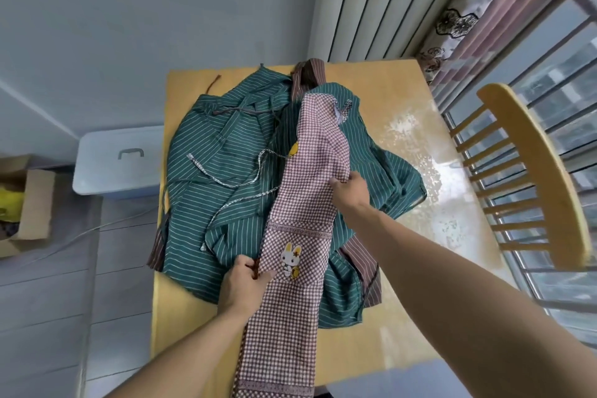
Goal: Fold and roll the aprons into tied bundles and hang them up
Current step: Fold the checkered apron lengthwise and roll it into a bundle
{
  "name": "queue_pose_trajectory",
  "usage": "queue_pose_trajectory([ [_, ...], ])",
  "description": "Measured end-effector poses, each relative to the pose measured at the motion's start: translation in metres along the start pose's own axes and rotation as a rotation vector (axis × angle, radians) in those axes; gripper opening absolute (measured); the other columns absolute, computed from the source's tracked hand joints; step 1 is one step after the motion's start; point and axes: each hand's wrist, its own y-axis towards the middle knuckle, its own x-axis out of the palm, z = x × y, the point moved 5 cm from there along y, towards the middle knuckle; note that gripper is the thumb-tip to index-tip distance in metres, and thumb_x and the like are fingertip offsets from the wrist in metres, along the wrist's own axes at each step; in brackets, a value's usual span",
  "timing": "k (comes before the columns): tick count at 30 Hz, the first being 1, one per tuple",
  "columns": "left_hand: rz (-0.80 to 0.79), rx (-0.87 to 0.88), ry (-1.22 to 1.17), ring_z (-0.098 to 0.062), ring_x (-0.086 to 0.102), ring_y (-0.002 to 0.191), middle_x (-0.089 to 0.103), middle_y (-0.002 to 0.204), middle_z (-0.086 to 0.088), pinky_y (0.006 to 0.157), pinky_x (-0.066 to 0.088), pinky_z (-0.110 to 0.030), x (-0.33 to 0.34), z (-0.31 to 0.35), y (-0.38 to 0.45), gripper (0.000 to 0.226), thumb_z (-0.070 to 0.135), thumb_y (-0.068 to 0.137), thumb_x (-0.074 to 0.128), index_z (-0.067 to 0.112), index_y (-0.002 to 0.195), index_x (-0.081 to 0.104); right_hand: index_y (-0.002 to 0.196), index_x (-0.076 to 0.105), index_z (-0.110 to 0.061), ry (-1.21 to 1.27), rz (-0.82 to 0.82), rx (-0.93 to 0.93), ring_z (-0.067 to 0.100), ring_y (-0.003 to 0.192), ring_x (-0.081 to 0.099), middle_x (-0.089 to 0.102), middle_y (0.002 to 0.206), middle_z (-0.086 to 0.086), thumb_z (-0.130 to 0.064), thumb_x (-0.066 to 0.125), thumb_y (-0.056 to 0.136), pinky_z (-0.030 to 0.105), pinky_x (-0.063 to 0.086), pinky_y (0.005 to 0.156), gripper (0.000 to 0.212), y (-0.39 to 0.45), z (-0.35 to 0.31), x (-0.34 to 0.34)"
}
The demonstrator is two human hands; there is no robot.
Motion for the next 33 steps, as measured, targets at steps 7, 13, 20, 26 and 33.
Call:
queue_pose_trajectory([
  [7,-0.186,-0.052,-0.066,-0.016,0.071,0.083,0.074,0.096,0.003,0.074,0.059,-0.034,0.015,-0.009,0.000,0.027,0.042,0.089,0.075,0.016,0.090,0.074,0.148,0.041,-0.007,0.012,-0.155,0.112,0.023,0.095,0.071,0.068,0.117,0.008,-0.036,0.074,0.091,0.040,0.062,0.086,0.072,-0.034,0.040,-0.003],
  [13,-0.493,-0.226,-0.634,-0.029,0.070,0.110,0.074,0.118,-0.009,0.101,0.053,-0.051,0.023,-0.007,-0.022,0.034,0.014,0.096,0.062,0.007,0.130,0.061,0.108,0.070,-0.004,-0.148,-0.316,0.113,0.011,0.079,0.065,0.069,0.090,0.000,-0.038,0.075,0.090,0.024,0.055,0.071,0.039,-0.068,0.066,0.000],
  [20,-0.497,-0.180,-0.514,-0.023,0.064,0.110,0.070,0.121,-0.008,0.103,0.046,-0.043,0.022,-0.016,-0.045,0.021,0.017,0.101,0.058,0.011,0.121,0.061,0.113,0.061,-0.008,0.113,-0.261,0.190,0.025,0.109,0.060,0.064,0.115,0.004,-0.032,0.070,0.096,0.042,0.048,0.104,0.031,-0.105,0.085,-0.010],
  [26,-0.358,-0.094,-0.310,-0.019,0.068,0.103,0.072,0.113,-0.003,0.097,0.056,-0.039,0.033,-0.039,-0.056,0.018,0.015,0.097,0.068,0.016,0.114,0.064,0.102,0.062,-0.015,-0.289,-0.130,0.128,0.018,0.087,0.064,0.067,0.098,0.002,-0.044,0.076,0.088,0.034,0.052,0.072,0.035,-0.135,0.151,-0.020],
  [33,-0.375,-0.033,-0.187,-0.014,0.065,0.101,0.070,0.113,0.004,0.076,0.049,-0.025,0.039,-0.048,-0.068,0.020,0.021,0.100,0.063,0.015,0.119,0.068,0.082,0.065,-0.014,-0.449,-0.304,0.191,0.010,0.073,0.063,0.069,0.086,-0.002,-0.045,0.071,0.093,0.019,0.045,0.056,0.033,-0.180,0.208,-0.003],
])
